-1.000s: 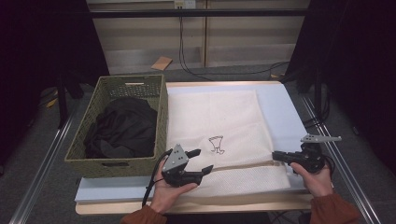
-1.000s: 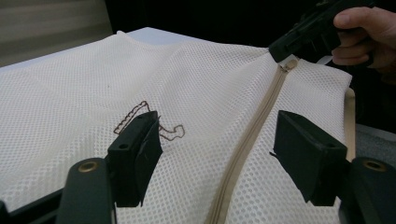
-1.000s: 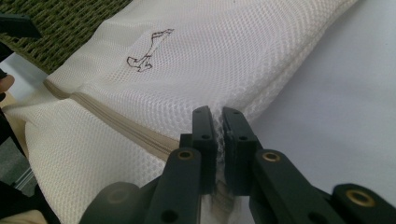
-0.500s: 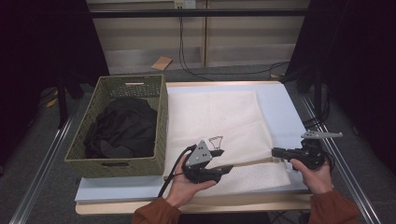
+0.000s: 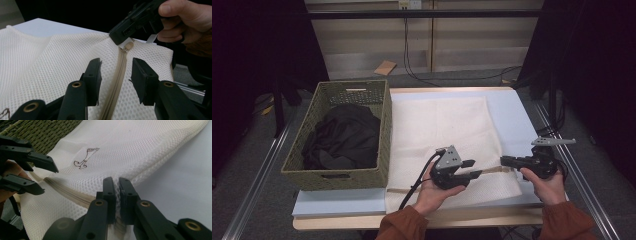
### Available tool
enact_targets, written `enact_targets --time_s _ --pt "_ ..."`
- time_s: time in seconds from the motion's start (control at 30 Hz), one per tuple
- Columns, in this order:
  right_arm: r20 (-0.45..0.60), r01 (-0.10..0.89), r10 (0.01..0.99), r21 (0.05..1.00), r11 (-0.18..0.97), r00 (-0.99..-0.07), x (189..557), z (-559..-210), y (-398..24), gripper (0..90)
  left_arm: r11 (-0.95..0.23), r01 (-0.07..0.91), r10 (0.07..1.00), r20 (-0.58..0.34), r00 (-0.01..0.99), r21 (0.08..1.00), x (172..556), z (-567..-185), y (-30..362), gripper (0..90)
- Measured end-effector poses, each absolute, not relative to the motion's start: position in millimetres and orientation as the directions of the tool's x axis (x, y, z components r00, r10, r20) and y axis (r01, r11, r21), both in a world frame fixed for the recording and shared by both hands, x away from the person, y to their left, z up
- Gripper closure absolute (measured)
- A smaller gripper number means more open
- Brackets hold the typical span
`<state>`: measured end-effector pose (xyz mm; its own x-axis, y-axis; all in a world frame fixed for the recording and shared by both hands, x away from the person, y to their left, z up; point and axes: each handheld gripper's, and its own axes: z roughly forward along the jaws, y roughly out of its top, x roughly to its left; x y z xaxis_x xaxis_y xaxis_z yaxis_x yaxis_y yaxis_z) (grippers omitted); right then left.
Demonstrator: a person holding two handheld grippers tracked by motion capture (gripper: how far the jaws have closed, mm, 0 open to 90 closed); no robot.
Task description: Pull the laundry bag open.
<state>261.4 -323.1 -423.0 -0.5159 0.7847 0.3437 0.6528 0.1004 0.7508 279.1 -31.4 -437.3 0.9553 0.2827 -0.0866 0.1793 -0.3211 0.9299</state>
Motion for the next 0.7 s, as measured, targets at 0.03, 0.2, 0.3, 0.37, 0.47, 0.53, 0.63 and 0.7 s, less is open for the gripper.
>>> enact_targets --time_s 0.03,0.2,0.3,0.37,0.47,0.53,0.63,0.7 --pt "0.347 0.654 0.787 0.751 0.093 -0.510 261 -423 -323 84.6 -0.338 0.165 0.273 -0.072 0.959 0.927 280 -436 -34 62.3" --pt "0.346 0.653 0.786 0.751 0.096 -0.513 259 -423 -323 84.6 -0.368 0.149 0.244 -0.060 0.968 0.918 284 -431 -49 66.6" --pt "0.344 0.652 0.786 0.752 0.096 -0.514 258 -423 -322 84.6 -0.376 0.140 0.227 -0.055 0.972 0.916 284 -431 -57 71.3" --pt "0.346 0.651 0.785 0.753 0.095 -0.514 259 -422 -322 84.6 -0.393 0.131 0.192 -0.058 0.980 0.910 283 -434 -65 74.8" --pt "0.342 0.651 0.786 0.752 0.099 -0.515 258 -422 -323 84.5 -0.420 0.126 0.200 -0.044 0.979 0.899 285 -438 -73 76.7" --pt "0.344 0.651 0.784 0.753 0.099 -0.517 258 -421 -324 84.6 -0.437 0.118 0.206 -0.029 0.978 0.892 287 -440 -77 77.7" --pt "0.351 0.649 0.782 0.755 0.089 -0.516 257 -419 -324 84.8 -0.436 0.133 0.193 -0.052 0.980 0.890 288 -446 -82 77.8" --pt "0.360 0.654 0.774 0.751 0.091 -0.521 258 -417 -323 84.9 -0.457 0.112 0.192 -0.025 0.981 0.882 287 -449 -85 76.6"
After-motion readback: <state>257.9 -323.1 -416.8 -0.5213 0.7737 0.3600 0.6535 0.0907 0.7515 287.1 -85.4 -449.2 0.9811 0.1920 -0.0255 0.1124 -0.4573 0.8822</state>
